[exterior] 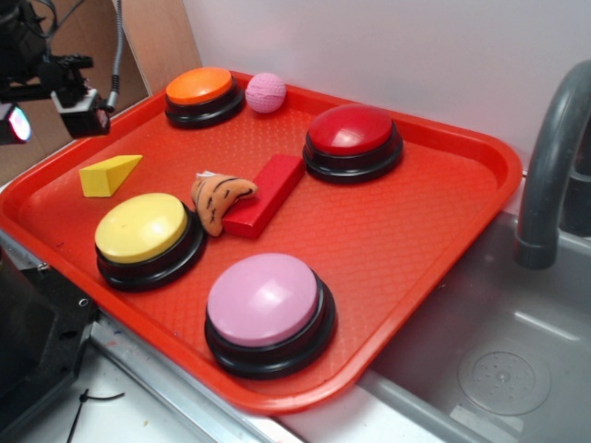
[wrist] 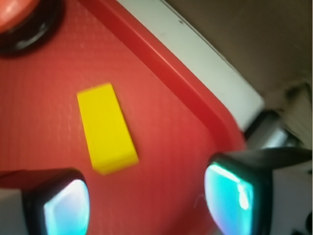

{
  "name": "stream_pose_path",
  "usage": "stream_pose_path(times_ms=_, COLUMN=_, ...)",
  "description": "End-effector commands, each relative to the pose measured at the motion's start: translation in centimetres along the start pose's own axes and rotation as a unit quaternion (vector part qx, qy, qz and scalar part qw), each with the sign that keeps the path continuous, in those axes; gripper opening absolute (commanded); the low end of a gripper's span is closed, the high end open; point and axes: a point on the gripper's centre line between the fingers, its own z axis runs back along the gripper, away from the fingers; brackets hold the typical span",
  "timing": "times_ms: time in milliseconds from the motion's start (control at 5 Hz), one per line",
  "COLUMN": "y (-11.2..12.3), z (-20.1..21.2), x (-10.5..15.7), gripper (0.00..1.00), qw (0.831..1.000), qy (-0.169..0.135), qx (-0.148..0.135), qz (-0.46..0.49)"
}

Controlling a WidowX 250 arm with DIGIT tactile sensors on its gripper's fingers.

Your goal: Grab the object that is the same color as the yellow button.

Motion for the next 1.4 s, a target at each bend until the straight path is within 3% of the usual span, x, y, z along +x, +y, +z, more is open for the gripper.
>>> stream_pose_path(times_ms=0, y=-1.0, z=-3.3, x=0.2, gripper=1.0, qw=0.998, qy=0.001, qx=-0.048, qz=-0.045)
stream_pose_path(times_ms=200, y=-1.6, z=-4.2, x=-0.2, gripper=1.0, qw=0.996, qy=0.01, qx=-0.062, qz=-0.061)
stream_pose_path(times_ms=400, y=-1.7, z=-4.8, x=-0.4, gripper=1.0, qw=0.996, qy=0.01, qx=-0.047, qz=-0.07)
stream_pose_path(times_ms=600, y=-1.4, z=-4.3, x=-0.5, gripper=0.0, qw=0.998, qy=-0.005, qx=-0.034, qz=-0.058)
stream_pose_path(times_ms=800, y=-1.9, z=-2.5, x=-0.4, gripper=0.0, qw=0.998, qy=-0.019, qx=0.019, qz=-0.049)
stream_pose_path(times_ms=1000, y=-3.6, z=1.2, x=-0.6, gripper=0.0, qw=0.996, qy=0.005, qx=0.016, qz=-0.083)
stream_pose_path(times_ms=1200, y=-5.2, z=4.3, x=-1.0, gripper=0.0, qw=0.993, qy=0.009, qx=-0.001, qz=-0.114)
